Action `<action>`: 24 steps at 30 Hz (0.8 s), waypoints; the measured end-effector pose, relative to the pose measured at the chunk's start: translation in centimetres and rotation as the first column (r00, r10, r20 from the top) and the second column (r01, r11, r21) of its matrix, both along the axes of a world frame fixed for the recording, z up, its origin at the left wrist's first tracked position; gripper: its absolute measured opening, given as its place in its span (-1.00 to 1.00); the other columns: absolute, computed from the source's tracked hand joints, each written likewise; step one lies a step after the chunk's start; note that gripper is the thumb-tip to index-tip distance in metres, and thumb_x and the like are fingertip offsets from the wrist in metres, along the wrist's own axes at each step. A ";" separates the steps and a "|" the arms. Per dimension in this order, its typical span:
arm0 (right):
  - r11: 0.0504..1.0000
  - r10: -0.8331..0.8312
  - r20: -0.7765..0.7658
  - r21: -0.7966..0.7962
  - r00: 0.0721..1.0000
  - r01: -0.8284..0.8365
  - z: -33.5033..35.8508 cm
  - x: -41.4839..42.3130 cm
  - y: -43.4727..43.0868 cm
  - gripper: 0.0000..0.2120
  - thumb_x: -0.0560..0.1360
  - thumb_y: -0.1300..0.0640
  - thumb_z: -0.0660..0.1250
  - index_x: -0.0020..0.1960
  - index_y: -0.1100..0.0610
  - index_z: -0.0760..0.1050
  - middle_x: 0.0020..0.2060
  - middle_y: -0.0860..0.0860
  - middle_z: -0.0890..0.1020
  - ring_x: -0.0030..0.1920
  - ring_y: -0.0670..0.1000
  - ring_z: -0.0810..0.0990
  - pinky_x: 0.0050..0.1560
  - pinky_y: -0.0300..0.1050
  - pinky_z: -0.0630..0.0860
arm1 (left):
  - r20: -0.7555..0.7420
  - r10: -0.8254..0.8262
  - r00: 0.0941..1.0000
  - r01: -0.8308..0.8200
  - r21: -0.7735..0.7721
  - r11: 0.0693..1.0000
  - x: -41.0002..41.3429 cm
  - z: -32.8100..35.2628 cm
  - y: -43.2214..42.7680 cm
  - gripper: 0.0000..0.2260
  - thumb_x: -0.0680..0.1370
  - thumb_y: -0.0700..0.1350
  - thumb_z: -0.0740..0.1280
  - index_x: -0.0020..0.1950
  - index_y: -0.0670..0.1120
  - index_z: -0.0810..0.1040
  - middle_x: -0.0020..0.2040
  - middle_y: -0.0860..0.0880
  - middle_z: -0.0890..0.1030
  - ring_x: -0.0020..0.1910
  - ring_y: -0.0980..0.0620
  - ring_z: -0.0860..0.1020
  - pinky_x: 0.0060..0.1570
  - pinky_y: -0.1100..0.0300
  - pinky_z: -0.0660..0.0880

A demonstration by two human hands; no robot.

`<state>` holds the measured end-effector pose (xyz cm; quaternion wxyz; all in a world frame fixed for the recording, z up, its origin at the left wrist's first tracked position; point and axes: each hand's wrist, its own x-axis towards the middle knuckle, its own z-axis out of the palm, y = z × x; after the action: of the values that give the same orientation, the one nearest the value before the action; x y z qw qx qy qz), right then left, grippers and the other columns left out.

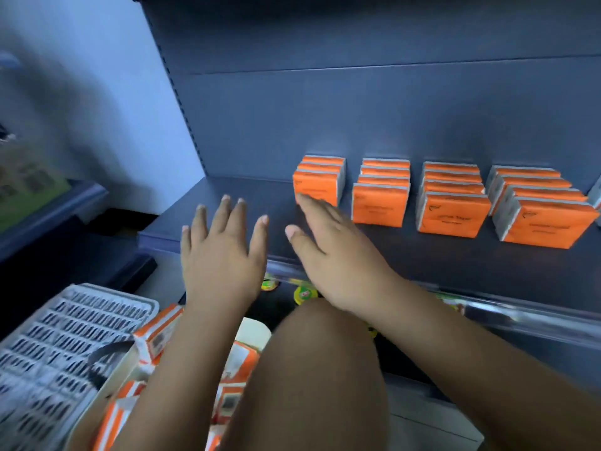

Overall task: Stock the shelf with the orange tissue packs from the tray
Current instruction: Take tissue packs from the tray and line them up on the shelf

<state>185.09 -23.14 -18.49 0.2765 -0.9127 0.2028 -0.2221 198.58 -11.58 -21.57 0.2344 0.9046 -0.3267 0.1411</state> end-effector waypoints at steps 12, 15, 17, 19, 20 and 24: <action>0.863 0.370 -0.270 -0.254 0.889 -0.436 -4.4 7.0 15.1 -0.34 0.71 -0.20 0.04 0.67 0.15 0.06 0.58 0.10 0.31 0.62 0.09 0.16 0.53 0.02 0.17 | -0.009 0.291 0.957 -0.288 0.118 0.950 2.1 -6.6 19.7 -0.34 0.63 0.31 -0.03 0.54 -0.05 0.46 0.56 -0.05 0.44 0.61 -0.24 0.23 0.56 -0.21 0.14; 0.828 0.400 -0.344 -0.262 0.849 -0.496 -6.6 7.9 15.2 -0.33 0.71 -0.20 0.05 0.68 0.14 0.04 0.63 0.07 0.22 0.65 0.09 0.08 0.57 -0.03 0.06 | -0.116 0.316 0.942 -0.288 0.204 0.936 1.6 -10.1 21.3 -0.31 0.61 0.33 -0.10 0.59 -0.01 0.38 0.60 -0.03 0.38 0.63 -0.19 0.18 0.58 -0.17 0.10; 0.822 0.407 -0.410 -0.227 0.817 -0.523 -8.7 8.6 14.8 -0.35 0.71 -0.17 0.07 0.68 0.14 0.04 0.66 0.06 0.13 0.65 0.07 0.04 0.59 -0.06 0.00 | -0.160 0.299 0.941 -0.255 0.249 0.934 1.5 -12.2 21.6 -0.31 0.61 0.34 -0.11 0.60 0.00 0.35 0.61 -0.03 0.36 0.63 -0.19 0.19 0.59 -0.18 0.12; 0.831 0.398 -0.474 -0.178 0.786 -0.527 -10.5 9.1 14.2 -0.37 0.71 -0.14 0.09 0.67 0.13 0.07 0.67 0.06 0.11 0.65 0.08 0.06 0.59 -0.06 0.04 | -0.230 0.259 0.938 -0.200 0.250 0.947 1.3 -13.9 21.5 -0.35 0.63 0.31 -0.06 0.60 0.00 0.35 0.60 -0.04 0.37 0.61 -0.18 0.23 0.56 -0.16 0.16; 0.838 0.385 -0.503 -0.160 0.774 -0.521 -11.4 9.3 13.9 -0.39 0.71 -0.14 0.09 0.66 0.12 0.12 0.65 0.07 0.15 0.64 0.09 0.11 0.57 -0.04 0.10 | -0.267 0.225 0.937 -0.162 0.236 0.958 1.3 -14.8 21.2 -0.36 0.64 0.30 -0.04 0.58 -0.01 0.38 0.58 -0.05 0.40 0.58 -0.17 0.27 0.53 -0.14 0.21; 0.901 0.304 -0.626 -0.055 0.718 -0.430 -14.4 9.3 12.2 -0.52 0.65 -0.15 0.14 0.48 0.05 0.36 0.46 0.04 0.41 0.48 0.13 0.38 0.31 0.10 0.43 | -0.444 0.142 0.885 -0.057 0.200 0.978 1.1 -18.2 19.7 -0.47 0.68 0.18 0.17 0.56 -0.07 0.41 0.53 -0.09 0.46 0.53 -0.18 0.34 0.48 -0.04 0.28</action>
<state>194.41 -10.94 -32.89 0.1443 -0.9795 0.0712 0.1212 199.64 8.14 -39.76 0.2134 0.9456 -0.2271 -0.0934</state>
